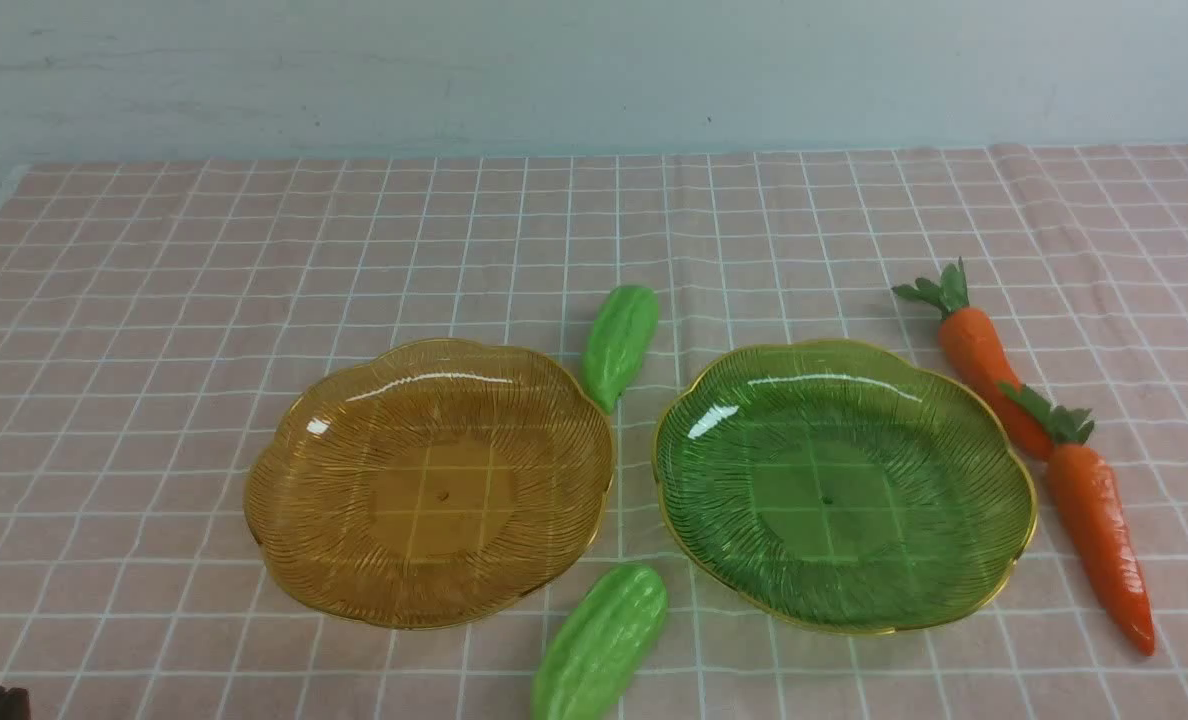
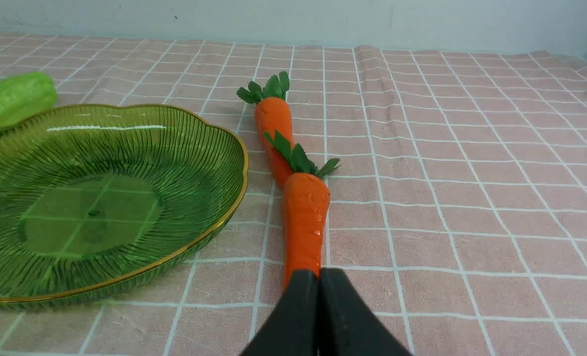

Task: Put different types of vegetables on the plate.
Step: 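Put the green cucumber next to the left plate into that plate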

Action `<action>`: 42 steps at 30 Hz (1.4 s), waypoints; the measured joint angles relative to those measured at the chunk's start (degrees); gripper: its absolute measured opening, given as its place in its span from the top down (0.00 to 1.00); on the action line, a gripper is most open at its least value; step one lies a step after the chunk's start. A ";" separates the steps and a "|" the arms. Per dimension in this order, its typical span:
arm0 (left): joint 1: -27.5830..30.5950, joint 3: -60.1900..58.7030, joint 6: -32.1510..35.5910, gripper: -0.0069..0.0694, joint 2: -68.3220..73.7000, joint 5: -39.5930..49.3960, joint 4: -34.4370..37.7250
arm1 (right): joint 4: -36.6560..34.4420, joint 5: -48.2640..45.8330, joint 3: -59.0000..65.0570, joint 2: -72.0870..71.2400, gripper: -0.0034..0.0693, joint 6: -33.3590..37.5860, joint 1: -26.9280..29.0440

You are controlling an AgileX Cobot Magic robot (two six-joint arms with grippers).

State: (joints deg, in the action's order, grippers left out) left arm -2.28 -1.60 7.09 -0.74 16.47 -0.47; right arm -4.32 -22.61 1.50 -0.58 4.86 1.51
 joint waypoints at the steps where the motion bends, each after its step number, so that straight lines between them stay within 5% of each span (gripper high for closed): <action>1: 0.00 0.00 0.00 0.91 0.00 0.00 0.00 | 0.00 0.00 0.00 0.00 0.98 0.00 0.00; 17: 0.00 0.00 -0.19 0.91 0.00 -0.05 0.47 | 0.00 0.00 0.00 0.00 0.98 0.00 0.00; 25: 0.00 -0.06 -14.98 0.91 0.00 -8.65 20.55 | 0.00 0.00 0.00 0.00 0.98 0.00 0.00; 32: 0.00 -0.18 -17.30 0.91 0.00 -23.93 30.35 | -0.56 0.47 0.00 0.00 0.98 -0.06 0.00; 34: 0.00 1.22 -17.73 0.91 0.00 -29.05 31.28 | -5.75 3.56 0.12 0.00 0.98 -1.55 0.00; 37: 0.00 8.89 -17.66 0.91 0.15 -25.31 29.88 | -18.91 12.36 0.24 0.00 0.98 -5.92 0.00; 42: 0.00 31.78 -14.04 0.91 12.03 4.54 22.29 | -38.09 20.01 0.24 0.00 0.98 -9.98 0.00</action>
State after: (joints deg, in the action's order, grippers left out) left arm -2.28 30.19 -6.95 11.29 21.00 21.82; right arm -42.41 -2.60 1.75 -0.58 -5.12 1.51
